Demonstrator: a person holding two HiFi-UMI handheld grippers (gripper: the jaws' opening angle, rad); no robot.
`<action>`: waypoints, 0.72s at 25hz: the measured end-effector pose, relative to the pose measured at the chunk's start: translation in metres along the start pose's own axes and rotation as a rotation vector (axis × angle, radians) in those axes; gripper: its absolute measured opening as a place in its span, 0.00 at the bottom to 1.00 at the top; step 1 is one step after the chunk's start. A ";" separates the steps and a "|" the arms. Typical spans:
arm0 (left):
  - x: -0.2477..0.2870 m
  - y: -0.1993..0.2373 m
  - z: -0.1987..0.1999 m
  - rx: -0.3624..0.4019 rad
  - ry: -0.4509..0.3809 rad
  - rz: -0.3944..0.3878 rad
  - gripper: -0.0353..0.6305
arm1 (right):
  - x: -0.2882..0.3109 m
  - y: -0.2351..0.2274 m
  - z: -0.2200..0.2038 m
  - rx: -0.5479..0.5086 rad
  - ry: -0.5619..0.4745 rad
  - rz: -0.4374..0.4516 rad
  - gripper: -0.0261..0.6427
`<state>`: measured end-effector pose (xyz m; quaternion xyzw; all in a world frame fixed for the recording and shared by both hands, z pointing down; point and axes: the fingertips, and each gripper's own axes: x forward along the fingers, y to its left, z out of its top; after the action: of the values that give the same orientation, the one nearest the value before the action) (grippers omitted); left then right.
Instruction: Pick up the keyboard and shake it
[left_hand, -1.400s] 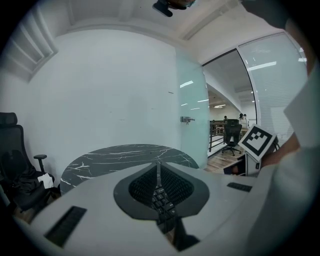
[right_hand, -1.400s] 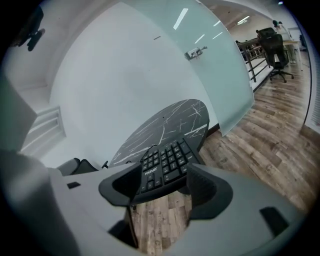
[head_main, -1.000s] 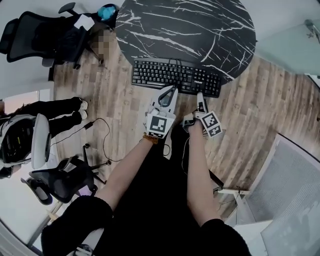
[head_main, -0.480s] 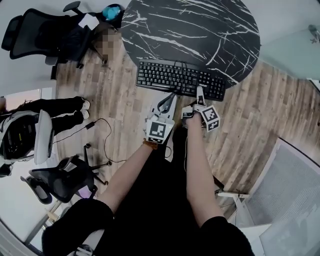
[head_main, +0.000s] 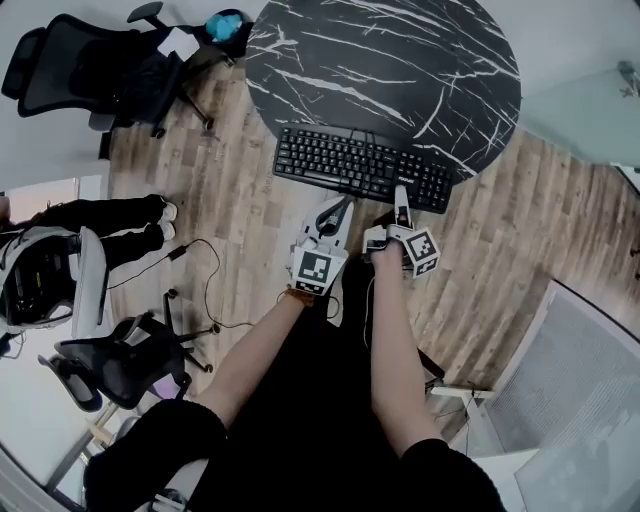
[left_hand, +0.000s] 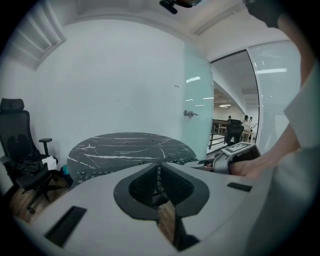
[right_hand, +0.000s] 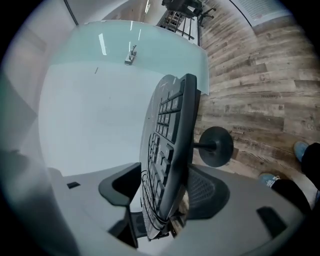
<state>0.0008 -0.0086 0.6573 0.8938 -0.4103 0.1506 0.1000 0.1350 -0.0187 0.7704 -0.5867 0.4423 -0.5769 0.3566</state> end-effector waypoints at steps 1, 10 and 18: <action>0.003 0.002 -0.005 -0.018 0.010 0.000 0.08 | -0.001 -0.002 -0.002 -0.008 0.008 -0.003 0.45; 0.015 0.060 -0.074 -0.463 0.064 0.093 0.20 | -0.008 -0.012 -0.007 -0.030 0.007 0.023 0.26; 0.009 0.095 -0.097 -0.884 -0.079 0.115 0.25 | -0.010 -0.010 -0.005 -0.016 -0.041 0.111 0.27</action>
<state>-0.0842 -0.0468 0.7563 0.7462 -0.4878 -0.0681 0.4479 0.1315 -0.0053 0.7764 -0.5758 0.4716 -0.5406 0.3922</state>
